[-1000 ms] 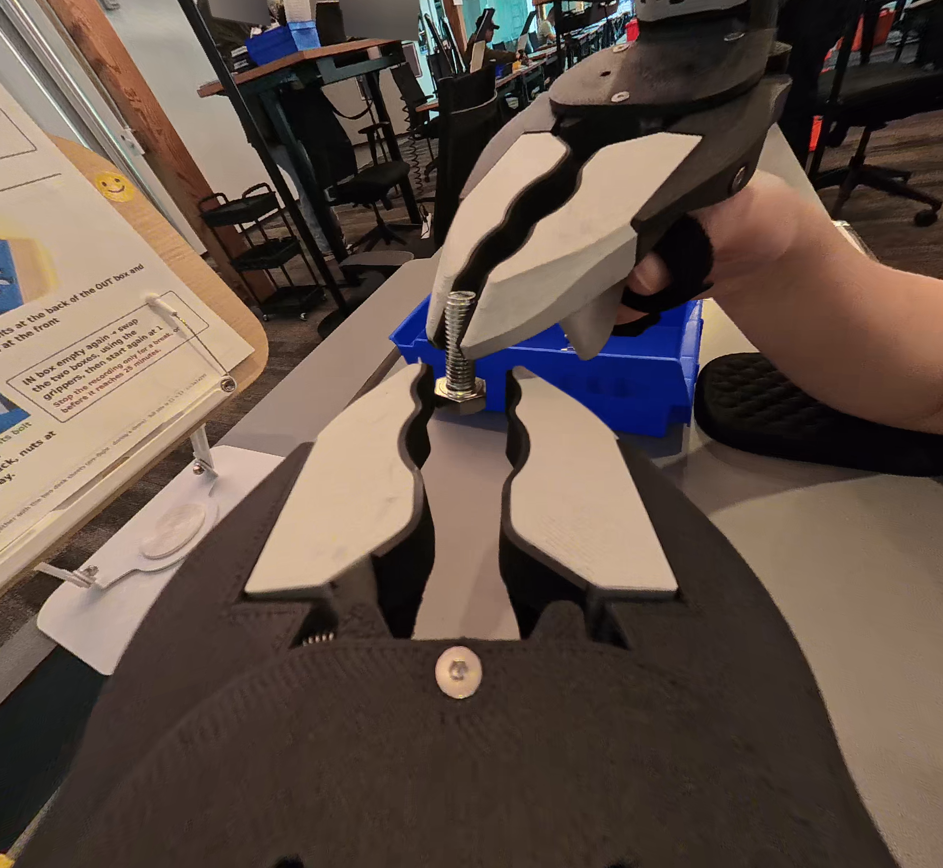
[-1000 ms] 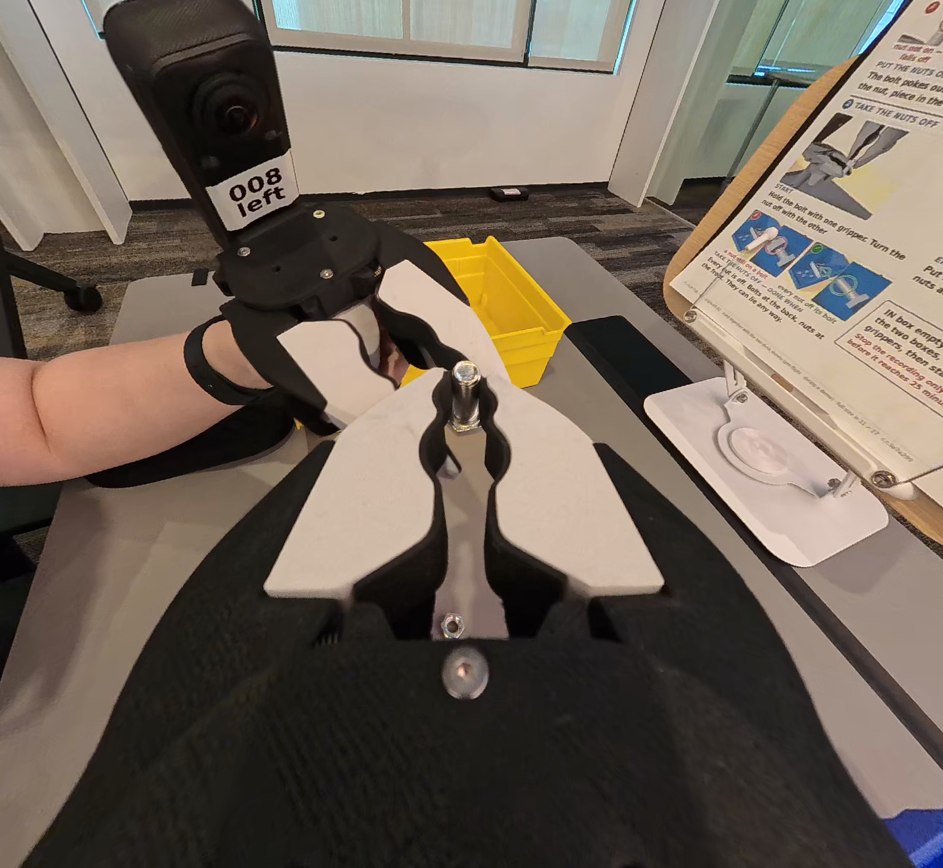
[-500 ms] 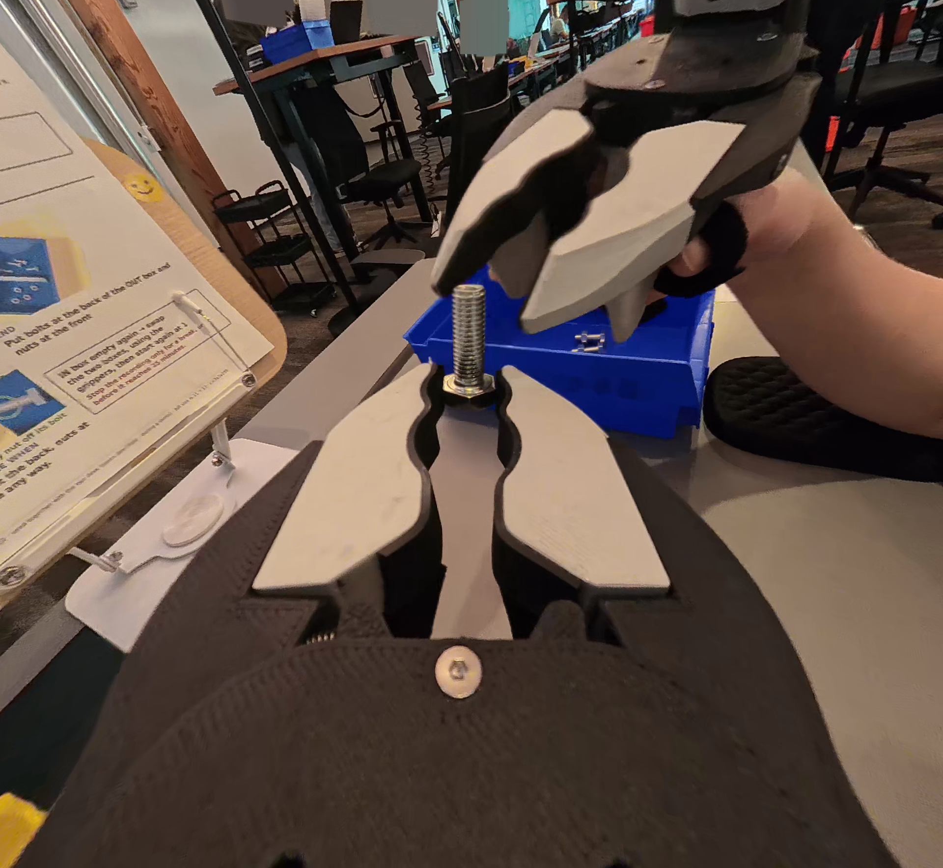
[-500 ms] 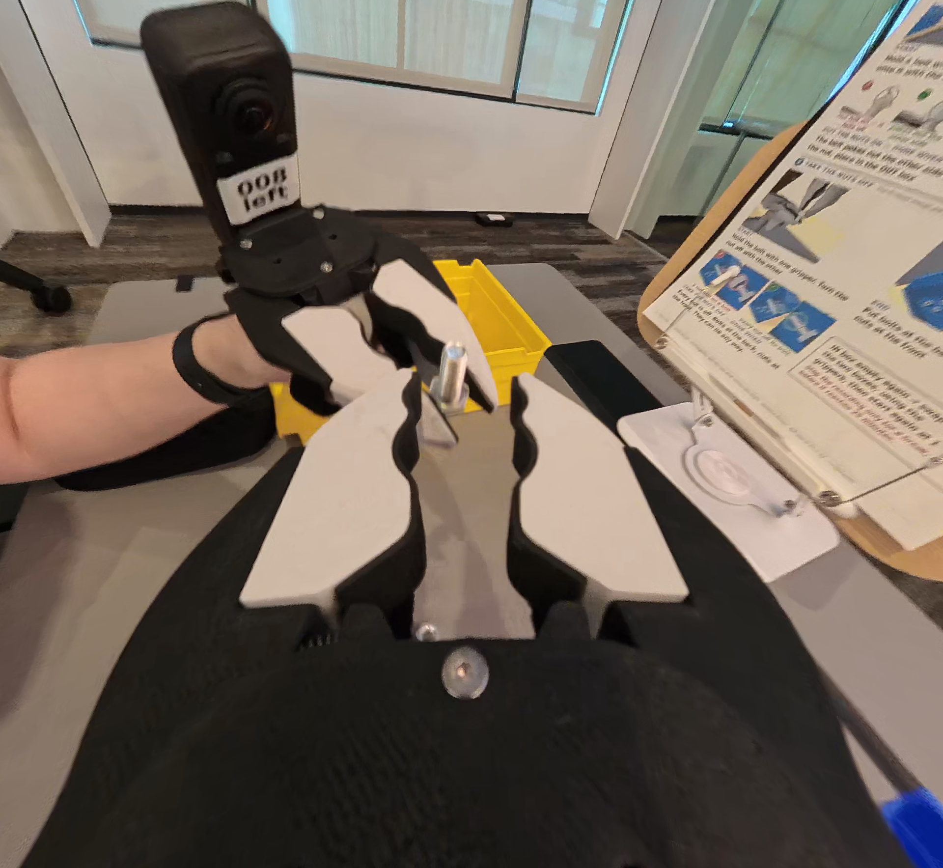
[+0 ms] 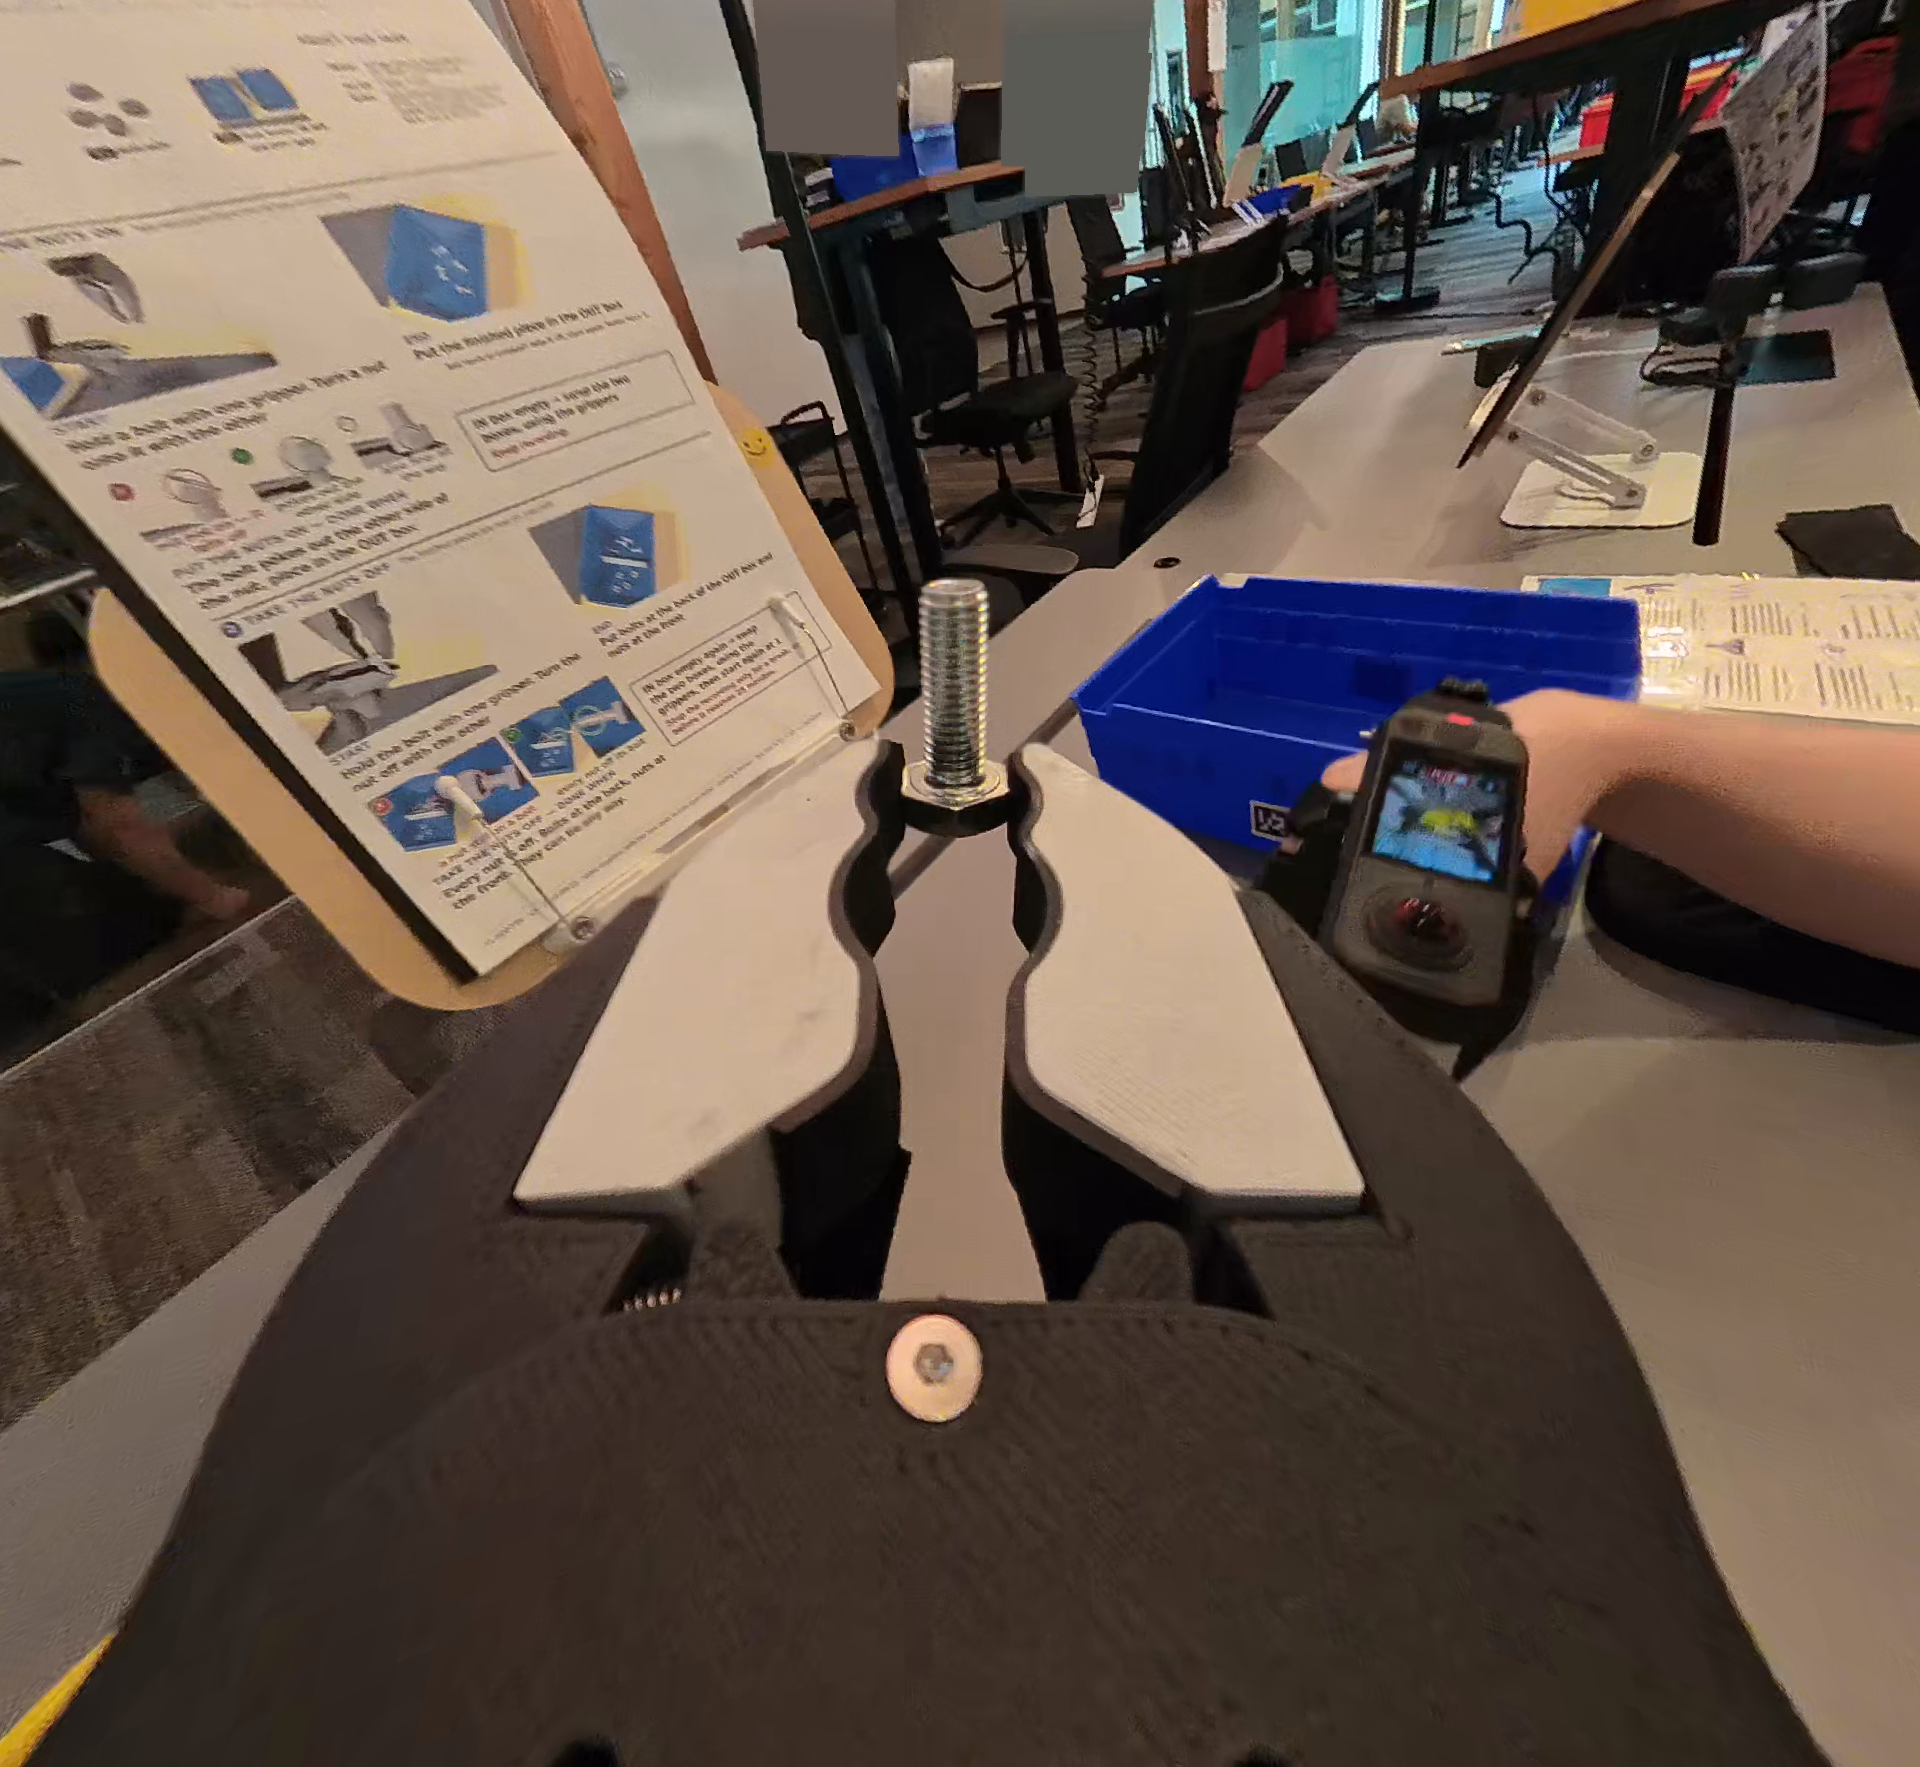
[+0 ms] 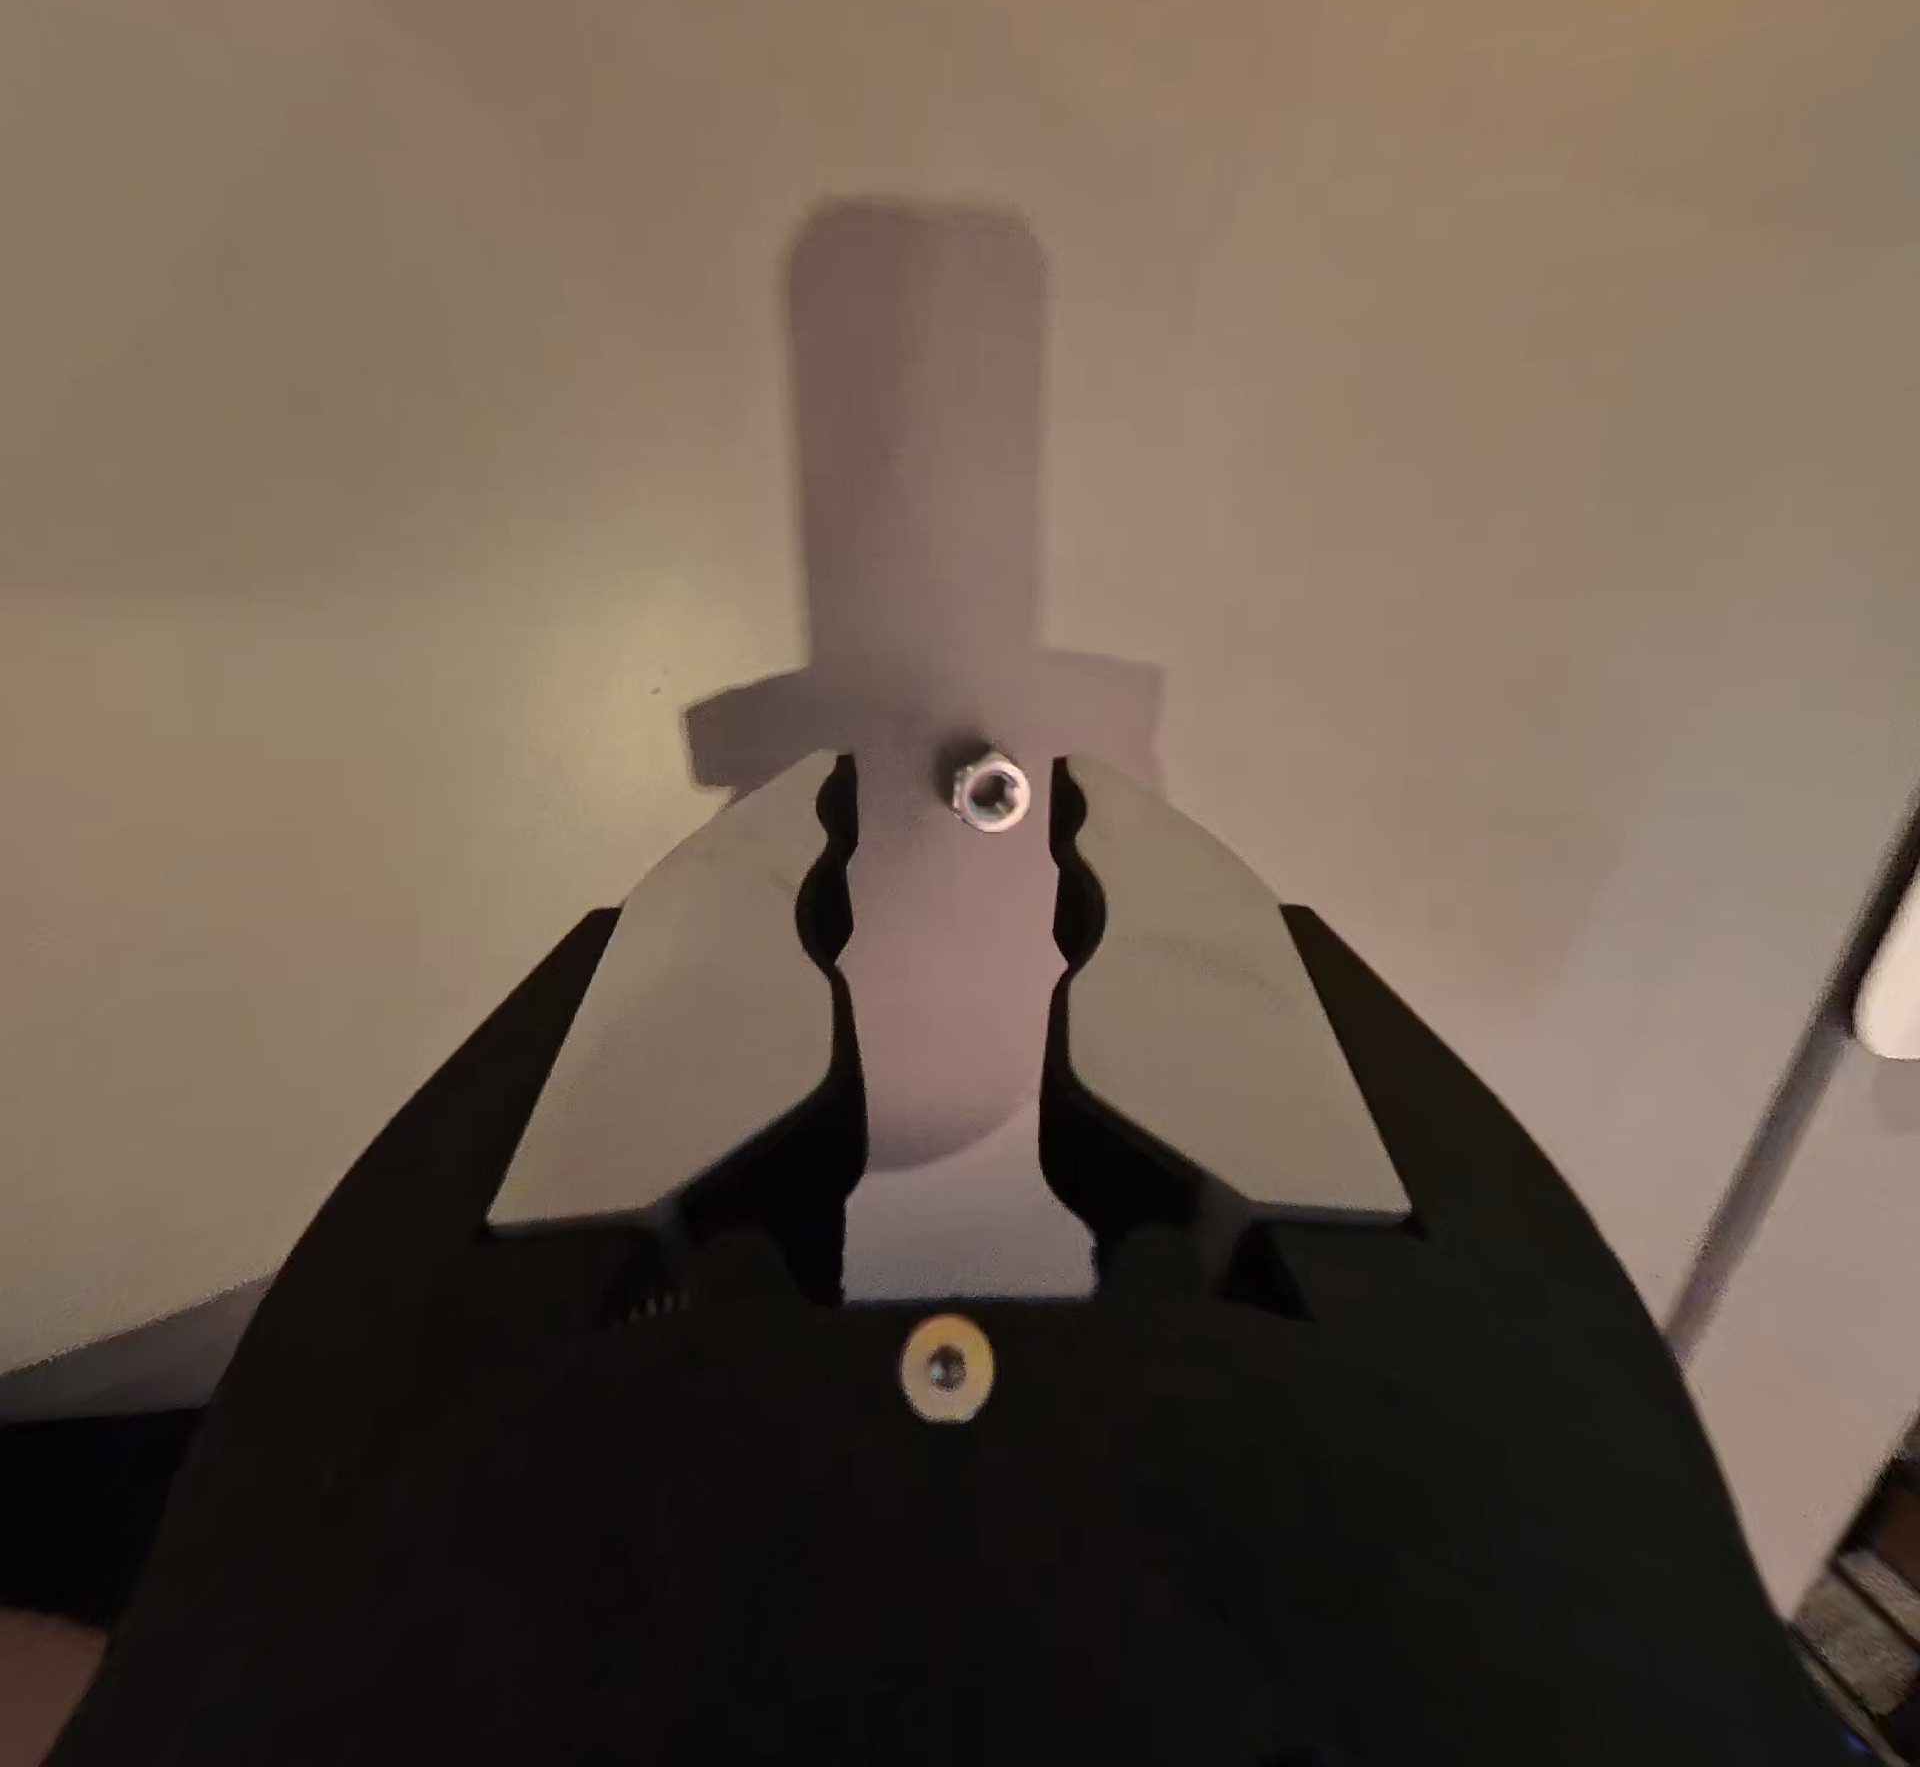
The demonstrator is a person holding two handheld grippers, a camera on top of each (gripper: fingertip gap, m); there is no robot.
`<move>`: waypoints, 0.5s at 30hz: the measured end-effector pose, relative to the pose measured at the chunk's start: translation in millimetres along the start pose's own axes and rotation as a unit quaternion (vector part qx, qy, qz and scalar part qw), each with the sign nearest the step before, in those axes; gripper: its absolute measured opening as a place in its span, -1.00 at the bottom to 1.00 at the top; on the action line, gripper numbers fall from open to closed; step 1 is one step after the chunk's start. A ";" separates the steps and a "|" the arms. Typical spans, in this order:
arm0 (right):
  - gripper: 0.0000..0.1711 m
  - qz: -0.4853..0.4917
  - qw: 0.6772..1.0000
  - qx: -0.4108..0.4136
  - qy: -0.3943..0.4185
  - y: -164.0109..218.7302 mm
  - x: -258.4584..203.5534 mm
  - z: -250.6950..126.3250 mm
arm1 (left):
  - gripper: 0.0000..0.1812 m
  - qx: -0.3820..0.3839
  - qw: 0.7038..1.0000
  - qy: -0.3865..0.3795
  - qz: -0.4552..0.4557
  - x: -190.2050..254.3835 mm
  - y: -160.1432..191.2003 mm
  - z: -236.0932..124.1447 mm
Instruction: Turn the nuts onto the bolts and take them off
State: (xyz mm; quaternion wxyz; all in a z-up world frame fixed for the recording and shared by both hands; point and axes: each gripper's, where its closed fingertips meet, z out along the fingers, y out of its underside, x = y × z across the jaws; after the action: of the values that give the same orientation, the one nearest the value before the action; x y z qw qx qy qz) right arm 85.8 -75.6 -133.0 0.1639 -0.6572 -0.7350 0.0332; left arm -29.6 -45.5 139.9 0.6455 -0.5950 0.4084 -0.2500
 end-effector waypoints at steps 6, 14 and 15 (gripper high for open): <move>-0.62 0.025 0.999 -0.039 0.004 15.8 9.2 19.1 | -0.79 0.021 1.000 0.009 -0.013 -2.1 -8.4 -11.0; -0.74 0.063 0.997 -0.032 -0.023 17.3 9.8 25.7 | -0.80 0.013 0.999 0.034 -0.014 7.5 -7.0 -6.1; -0.74 0.072 0.997 -0.031 -0.027 17.7 9.8 25.7 | -0.80 0.009 0.999 0.035 -0.013 8.0 -6.1 -5.4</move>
State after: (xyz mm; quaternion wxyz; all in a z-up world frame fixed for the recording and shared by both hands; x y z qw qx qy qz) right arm 94.6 -59.4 -160.0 0.1214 -0.7119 -0.6906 0.0399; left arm -28.7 -56.0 144.2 0.6332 -0.5849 0.4209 -0.2826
